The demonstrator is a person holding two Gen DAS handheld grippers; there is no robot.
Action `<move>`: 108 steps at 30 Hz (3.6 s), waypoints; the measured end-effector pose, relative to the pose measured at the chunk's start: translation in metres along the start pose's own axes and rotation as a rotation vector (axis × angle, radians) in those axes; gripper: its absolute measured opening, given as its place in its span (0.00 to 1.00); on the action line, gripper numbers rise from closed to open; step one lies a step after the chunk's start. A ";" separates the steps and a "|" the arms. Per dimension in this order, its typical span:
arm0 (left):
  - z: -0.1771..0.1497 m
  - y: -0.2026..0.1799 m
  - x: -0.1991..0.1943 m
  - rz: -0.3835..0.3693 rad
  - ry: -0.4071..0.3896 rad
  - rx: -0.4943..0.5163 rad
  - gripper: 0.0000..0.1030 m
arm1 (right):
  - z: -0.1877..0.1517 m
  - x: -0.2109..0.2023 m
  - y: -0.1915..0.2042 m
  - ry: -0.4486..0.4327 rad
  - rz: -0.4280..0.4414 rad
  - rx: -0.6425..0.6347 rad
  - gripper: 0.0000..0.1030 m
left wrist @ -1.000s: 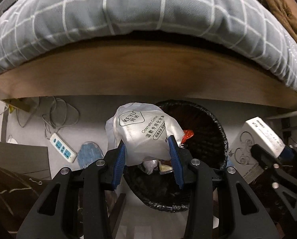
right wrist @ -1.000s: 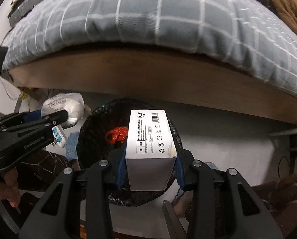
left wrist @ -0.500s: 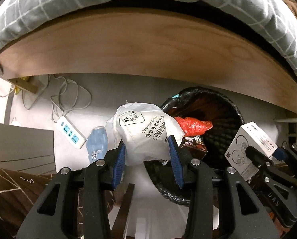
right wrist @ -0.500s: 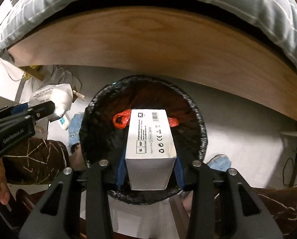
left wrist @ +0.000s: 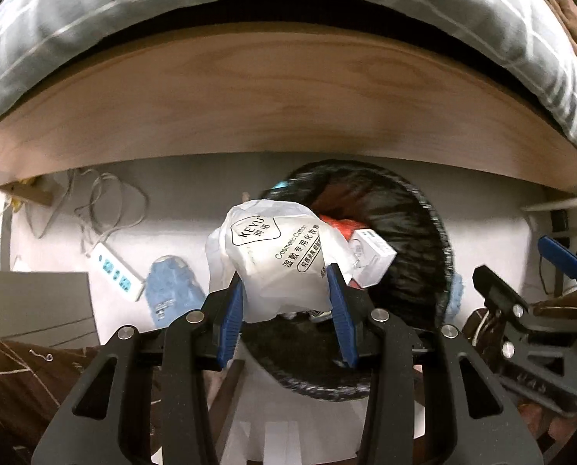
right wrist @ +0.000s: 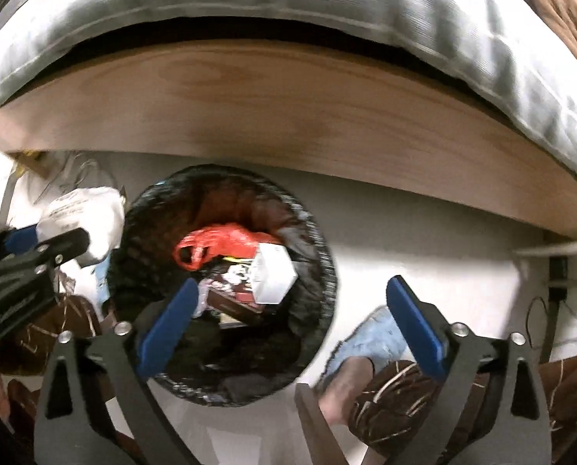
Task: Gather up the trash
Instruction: 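Open the right tool over the bin while the left tool releases the mask bag, then move both tools back up over the bed toward the tissue and bubble wrap, then grasp the white tissue with the left tool while the right tool grasps the bubble wrap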
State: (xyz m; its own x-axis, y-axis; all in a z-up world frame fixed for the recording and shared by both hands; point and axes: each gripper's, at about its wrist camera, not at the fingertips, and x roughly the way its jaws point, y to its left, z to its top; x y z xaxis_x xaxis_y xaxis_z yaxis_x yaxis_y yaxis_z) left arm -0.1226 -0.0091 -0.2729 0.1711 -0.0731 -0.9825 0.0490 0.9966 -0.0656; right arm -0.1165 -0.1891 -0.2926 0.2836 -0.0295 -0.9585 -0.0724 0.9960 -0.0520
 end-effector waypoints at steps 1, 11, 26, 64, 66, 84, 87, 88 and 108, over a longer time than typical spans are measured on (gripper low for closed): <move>0.001 -0.009 0.001 -0.010 0.004 0.018 0.39 | -0.001 0.000 -0.007 0.000 -0.011 0.016 0.91; 0.000 -0.047 0.008 0.005 0.010 0.101 0.48 | -0.008 -0.008 -0.047 -0.037 -0.046 0.094 0.92; 0.020 -0.046 -0.041 0.024 -0.169 0.108 0.95 | 0.023 -0.065 -0.055 -0.251 -0.074 0.127 0.92; 0.226 0.007 -0.159 0.014 -0.544 -0.013 0.94 | 0.194 -0.118 -0.061 -0.552 0.005 0.046 0.93; 0.245 0.007 -0.154 0.015 -0.543 -0.009 0.95 | 0.207 -0.114 -0.062 -0.554 0.015 0.038 0.93; 0.345 -0.024 -0.102 0.009 -0.486 0.086 0.94 | 0.301 -0.094 -0.078 -0.563 0.015 0.038 0.93; 0.353 -0.027 -0.090 0.014 -0.464 0.097 0.94 | 0.312 -0.094 -0.079 -0.569 0.025 0.043 0.93; 0.356 -0.028 -0.085 0.017 -0.453 0.099 0.93 | 0.314 -0.094 -0.079 -0.569 0.025 0.042 0.93; 0.361 -0.023 -0.073 -0.012 -0.400 0.139 0.10 | 0.345 -0.079 -0.056 -0.543 0.033 0.018 0.93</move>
State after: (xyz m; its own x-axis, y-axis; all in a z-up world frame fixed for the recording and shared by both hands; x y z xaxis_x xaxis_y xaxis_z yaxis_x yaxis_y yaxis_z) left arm 0.2194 -0.0402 -0.1363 0.5370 -0.1205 -0.8350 0.1805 0.9832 -0.0258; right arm 0.1949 -0.2138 -0.1178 0.7347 0.0451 -0.6769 -0.0747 0.9971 -0.0146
